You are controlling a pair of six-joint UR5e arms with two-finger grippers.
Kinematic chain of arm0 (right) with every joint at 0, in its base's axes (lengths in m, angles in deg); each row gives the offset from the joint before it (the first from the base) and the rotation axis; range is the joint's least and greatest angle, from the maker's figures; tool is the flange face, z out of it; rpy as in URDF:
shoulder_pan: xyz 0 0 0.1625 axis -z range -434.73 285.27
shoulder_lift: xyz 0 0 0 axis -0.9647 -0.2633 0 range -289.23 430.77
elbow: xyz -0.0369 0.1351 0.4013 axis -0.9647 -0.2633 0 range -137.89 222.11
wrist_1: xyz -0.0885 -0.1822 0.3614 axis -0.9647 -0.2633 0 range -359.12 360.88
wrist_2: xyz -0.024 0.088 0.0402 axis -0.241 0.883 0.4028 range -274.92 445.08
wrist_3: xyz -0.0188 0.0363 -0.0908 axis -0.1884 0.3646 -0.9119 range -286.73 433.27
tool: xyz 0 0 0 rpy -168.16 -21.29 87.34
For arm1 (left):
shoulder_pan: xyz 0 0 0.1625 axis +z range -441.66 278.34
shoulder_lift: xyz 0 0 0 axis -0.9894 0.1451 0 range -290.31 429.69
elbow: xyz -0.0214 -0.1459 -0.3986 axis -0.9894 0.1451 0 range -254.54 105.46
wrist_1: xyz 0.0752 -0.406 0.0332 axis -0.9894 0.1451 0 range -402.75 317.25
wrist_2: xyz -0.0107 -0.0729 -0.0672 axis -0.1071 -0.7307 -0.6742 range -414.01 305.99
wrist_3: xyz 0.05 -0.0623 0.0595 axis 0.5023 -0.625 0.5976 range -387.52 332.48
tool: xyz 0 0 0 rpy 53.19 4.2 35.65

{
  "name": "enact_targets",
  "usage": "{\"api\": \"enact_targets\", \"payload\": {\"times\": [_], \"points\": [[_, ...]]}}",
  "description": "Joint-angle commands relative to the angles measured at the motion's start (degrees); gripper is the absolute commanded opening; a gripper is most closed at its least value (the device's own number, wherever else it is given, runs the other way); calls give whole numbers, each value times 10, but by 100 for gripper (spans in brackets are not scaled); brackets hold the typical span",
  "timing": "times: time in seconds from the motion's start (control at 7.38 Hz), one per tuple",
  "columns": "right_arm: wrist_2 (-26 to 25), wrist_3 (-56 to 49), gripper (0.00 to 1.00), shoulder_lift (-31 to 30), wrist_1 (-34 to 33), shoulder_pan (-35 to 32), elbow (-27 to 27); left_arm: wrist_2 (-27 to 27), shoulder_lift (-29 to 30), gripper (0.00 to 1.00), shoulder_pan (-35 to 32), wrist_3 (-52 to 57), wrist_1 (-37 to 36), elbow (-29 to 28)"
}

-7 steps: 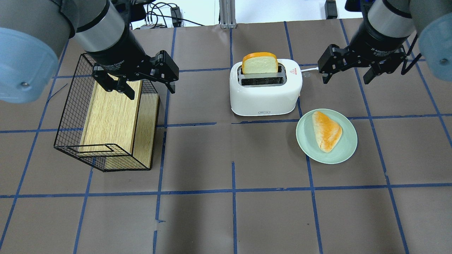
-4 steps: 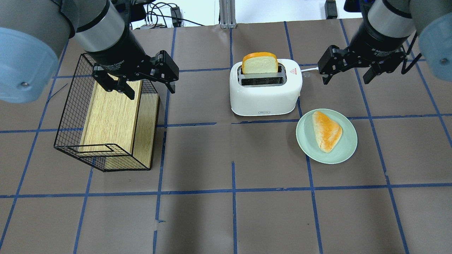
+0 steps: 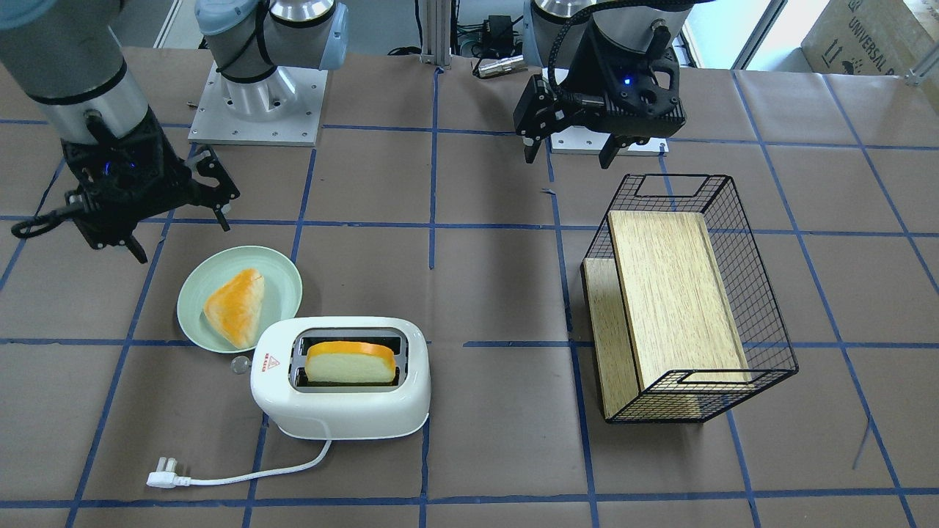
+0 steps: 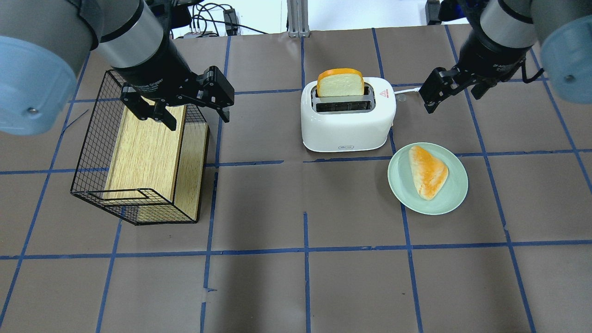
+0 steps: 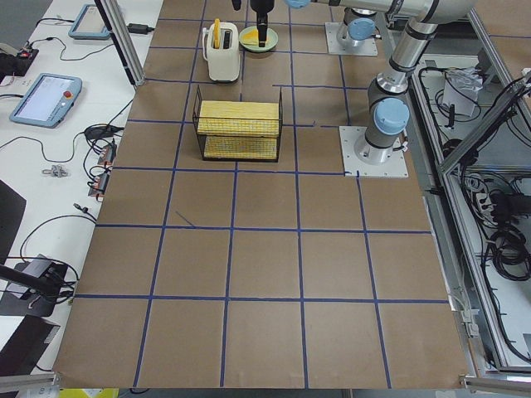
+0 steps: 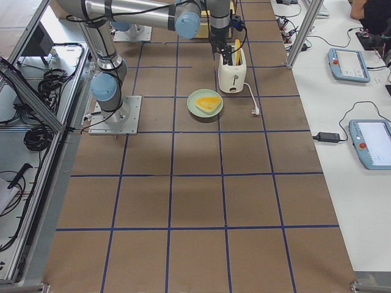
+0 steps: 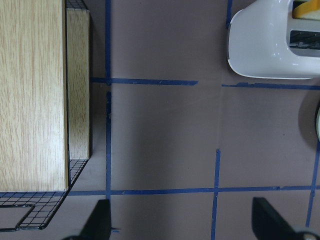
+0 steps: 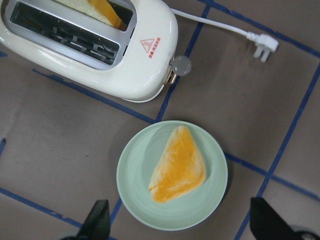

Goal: Press toaster with right arm
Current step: 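Move the right gripper toward the toaster's lever side, left arm holding still, then turn the right gripper fingers downward above the toaster lever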

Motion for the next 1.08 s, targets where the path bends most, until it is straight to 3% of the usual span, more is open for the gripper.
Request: {"api": "enact_targets", "payload": {"times": [0.0, 0.14, 0.27, 0.41, 0.54, 0.68, 0.95], "points": [[0, -168, 99, 28, -56, -2, 1, 0, 0, 100, 0, 0, 0, 0], [0, -249, 97, 44, -70, -2, 0, 0, 0, 100, 0, 0, 0, 0], [-2, -281, 76, 65, -116, -2, 2, 0, 0, 100, 0, 0, 0, 0], [0, -293, 43, 68, -122, -2, 3, 0, 0, 100, 0, 0, 0, 0], [0, -342, 28, 72, -122, -7, 5, 0, 0, 100, 0, 0, 0, 0], [2, -401, 24, 86, -125, -6, 10, 0, 0, 100, 0, 0, 0, 0], [7, -422, 23, 97, -125, -8, 18, 0, 0, 100, 0, 0, 0, 0]]}}
